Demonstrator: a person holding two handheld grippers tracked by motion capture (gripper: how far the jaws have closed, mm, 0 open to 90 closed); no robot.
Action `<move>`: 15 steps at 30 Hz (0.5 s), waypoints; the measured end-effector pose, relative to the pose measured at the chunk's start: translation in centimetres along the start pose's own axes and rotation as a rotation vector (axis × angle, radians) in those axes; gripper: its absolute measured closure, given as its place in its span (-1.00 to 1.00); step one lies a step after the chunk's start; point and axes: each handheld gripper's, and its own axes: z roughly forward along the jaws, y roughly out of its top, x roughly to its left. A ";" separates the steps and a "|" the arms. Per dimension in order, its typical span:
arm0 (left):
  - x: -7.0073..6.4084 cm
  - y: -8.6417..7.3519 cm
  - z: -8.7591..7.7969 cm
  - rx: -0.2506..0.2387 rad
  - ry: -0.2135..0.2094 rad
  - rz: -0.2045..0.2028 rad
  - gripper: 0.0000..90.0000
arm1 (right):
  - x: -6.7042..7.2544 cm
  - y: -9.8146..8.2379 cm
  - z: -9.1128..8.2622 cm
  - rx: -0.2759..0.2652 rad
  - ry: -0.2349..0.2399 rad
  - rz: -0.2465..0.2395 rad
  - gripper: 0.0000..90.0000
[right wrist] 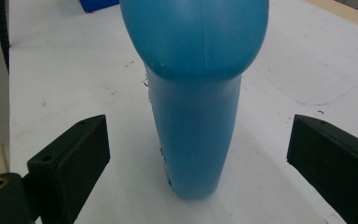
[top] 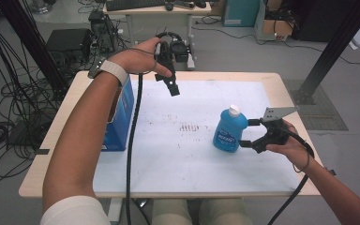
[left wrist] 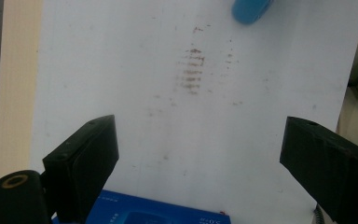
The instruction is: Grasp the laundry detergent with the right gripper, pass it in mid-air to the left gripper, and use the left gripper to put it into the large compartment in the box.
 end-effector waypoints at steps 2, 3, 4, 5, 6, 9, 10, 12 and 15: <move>0.0 0.0 0.0 0.002 -0.001 -0.001 -0.74 | 0.0 0.0 0.0 0.000 0.000 0.000 -0.87; 0.0 0.0 0.0 0.003 -0.004 -0.001 -0.74 | 0.0 0.0 0.0 -0.001 0.001 0.000 -0.87; 0.0 0.0 0.0 0.001 -0.003 0.000 -0.74 | 0.0 0.0 0.0 -0.001 0.001 0.001 -0.87; 0.0 0.0 0.0 -0.001 -0.002 0.001 -0.74 | 0.0 0.0 0.0 -0.001 -0.002 -0.002 -0.87; 0.0 0.0 0.0 0.001 -0.002 0.001 -0.74 | 0.0 0.0 0.0 0.002 -0.004 0.004 -0.87; 0.0 -0.1 0.0 0.002 -0.007 -0.004 -0.74 | 0.0 0.0 0.1 -0.002 -0.001 0.000 -0.87; 0.0 -0.1 0.0 0.002 -0.007 -0.004 -0.74 | 0.0 0.0 0.1 -0.001 0.000 0.000 -0.87; 0.0 0.0 0.0 0.002 -0.007 -0.003 -0.74 | 0.0 0.0 0.1 -0.001 -0.005 -0.002 -0.87; 0.0 0.0 0.0 0.000 -0.002 0.001 -0.74 | 0.0 0.0 0.1 0.000 -0.001 0.004 -0.87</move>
